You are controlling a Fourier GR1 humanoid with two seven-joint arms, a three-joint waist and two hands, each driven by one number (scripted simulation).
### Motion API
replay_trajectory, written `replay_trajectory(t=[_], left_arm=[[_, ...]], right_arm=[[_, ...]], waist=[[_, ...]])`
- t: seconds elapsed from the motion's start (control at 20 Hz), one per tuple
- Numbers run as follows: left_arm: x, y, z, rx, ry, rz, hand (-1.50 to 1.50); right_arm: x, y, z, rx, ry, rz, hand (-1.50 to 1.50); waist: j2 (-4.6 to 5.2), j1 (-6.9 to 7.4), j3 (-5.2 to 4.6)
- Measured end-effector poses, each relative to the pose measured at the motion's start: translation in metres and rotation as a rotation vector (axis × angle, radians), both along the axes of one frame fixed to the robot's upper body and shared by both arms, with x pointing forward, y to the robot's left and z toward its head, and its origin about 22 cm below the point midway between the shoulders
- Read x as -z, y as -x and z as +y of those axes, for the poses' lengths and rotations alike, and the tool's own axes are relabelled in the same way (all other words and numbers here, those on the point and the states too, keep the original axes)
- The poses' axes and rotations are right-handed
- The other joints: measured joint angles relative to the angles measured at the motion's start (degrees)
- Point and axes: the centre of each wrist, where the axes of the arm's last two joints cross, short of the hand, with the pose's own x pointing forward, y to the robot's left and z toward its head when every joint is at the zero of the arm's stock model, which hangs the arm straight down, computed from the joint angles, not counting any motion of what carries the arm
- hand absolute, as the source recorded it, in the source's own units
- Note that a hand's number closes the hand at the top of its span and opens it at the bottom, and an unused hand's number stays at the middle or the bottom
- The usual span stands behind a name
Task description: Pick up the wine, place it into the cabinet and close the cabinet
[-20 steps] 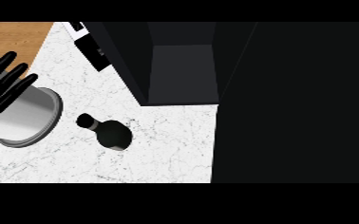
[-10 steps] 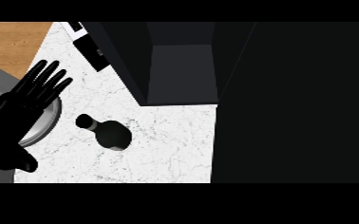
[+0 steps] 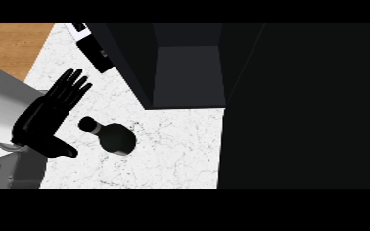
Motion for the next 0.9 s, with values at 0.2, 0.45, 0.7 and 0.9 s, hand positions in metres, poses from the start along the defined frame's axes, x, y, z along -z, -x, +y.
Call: replay_trajectory(t=[0.2,0.45,0.7,0.9], left_arm=[[0.025,-0.004,-0.002,0.021,-0.002,0.031,-1.50],[0.051,-0.009,-0.003,0.059,0.006,0.075,-1.50],[0.082,-0.001,-0.010,0.120,0.046,0.111,-1.50],[0.100,0.001,-0.009,0.123,0.055,0.172,-1.50]], right_arm=[[0.000,0.000,-0.004,0.006,0.018,0.001,-1.50],[0.006,0.004,-0.005,-0.006,0.005,0.002,-1.50],[0.007,0.005,-0.009,-0.007,0.018,0.003,-1.50],[0.008,0.005,-0.011,-0.011,0.019,-0.007,-1.50]], waist=[[0.03,0.03,-0.01],[0.02,-0.16,-0.01],[0.08,-0.08,-0.03],[0.12,-0.20,-0.05]])
